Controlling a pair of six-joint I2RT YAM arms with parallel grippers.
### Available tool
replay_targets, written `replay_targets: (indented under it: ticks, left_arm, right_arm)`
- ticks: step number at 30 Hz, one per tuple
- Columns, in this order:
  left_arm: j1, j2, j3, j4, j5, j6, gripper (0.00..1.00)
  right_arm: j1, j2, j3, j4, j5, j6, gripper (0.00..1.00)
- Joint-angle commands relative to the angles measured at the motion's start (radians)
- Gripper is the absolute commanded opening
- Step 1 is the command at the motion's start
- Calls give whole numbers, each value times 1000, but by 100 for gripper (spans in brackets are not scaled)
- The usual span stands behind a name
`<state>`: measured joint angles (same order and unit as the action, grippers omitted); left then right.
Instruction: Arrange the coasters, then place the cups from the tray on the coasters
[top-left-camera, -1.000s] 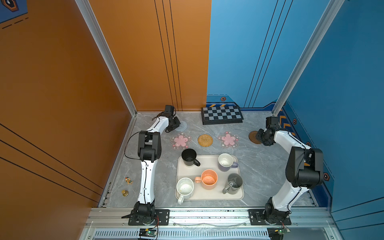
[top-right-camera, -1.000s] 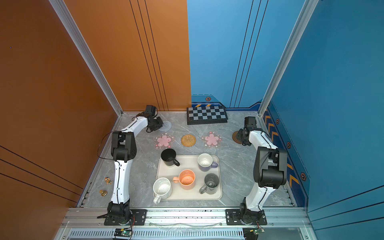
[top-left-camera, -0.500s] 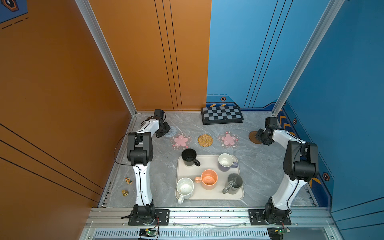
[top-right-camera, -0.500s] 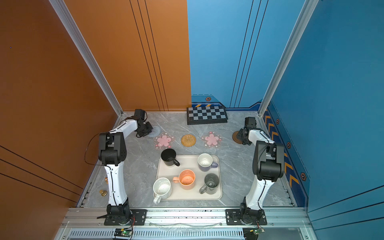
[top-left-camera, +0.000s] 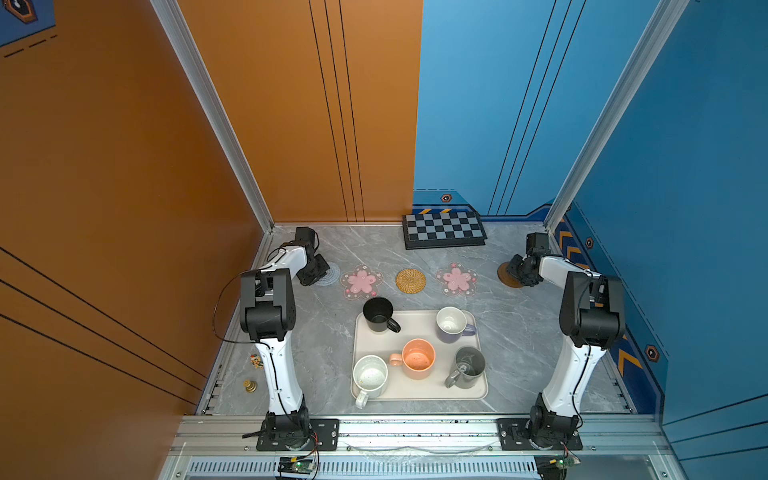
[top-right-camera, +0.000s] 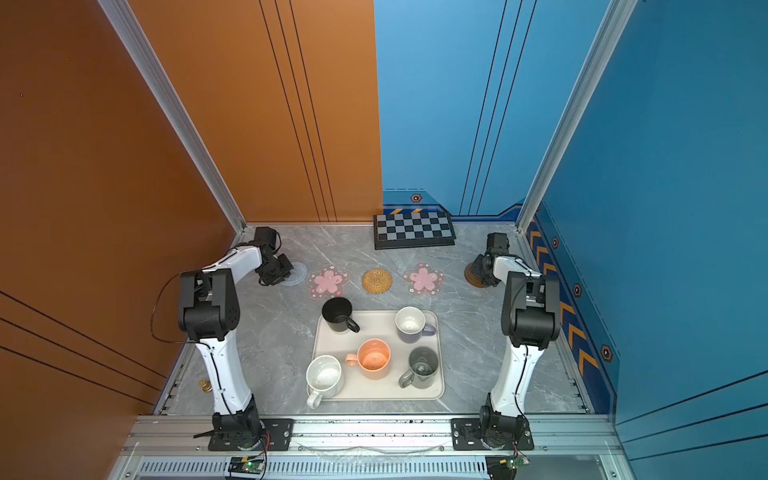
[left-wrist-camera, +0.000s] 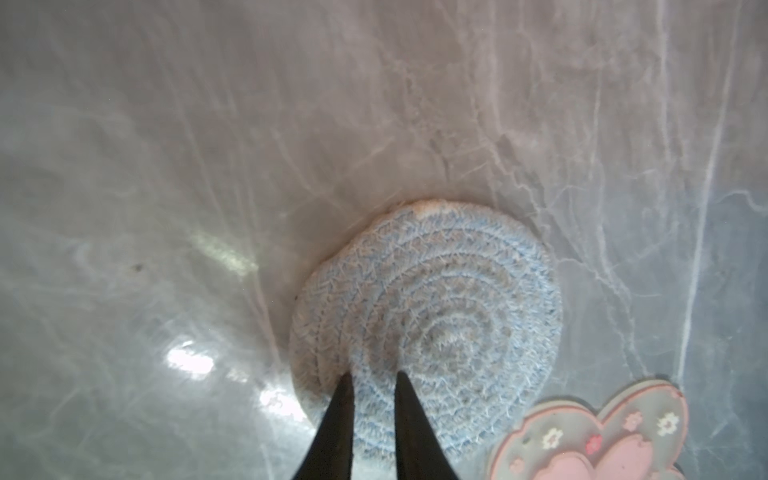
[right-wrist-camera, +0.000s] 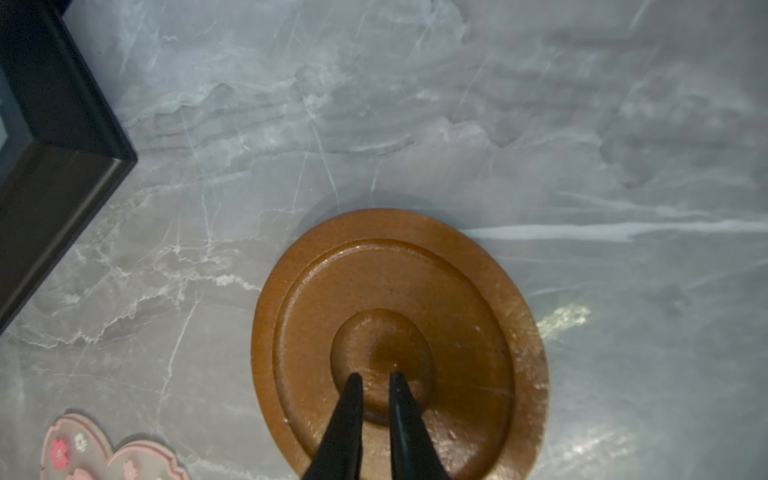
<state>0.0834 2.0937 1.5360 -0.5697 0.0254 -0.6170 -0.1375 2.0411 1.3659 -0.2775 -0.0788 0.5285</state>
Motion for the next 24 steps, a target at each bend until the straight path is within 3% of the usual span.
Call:
replay_targets:
  ticks: [1, 24]
  left_arm:
    - [13, -49, -42, -39, -30, 24, 21]
    - [0, -175, -155, -37, -31, 13, 20]
  right_arm:
    - [10, 3, -10, -3, -10, 28, 16]
    - [119, -111, -178, -122, 17, 41, 16]
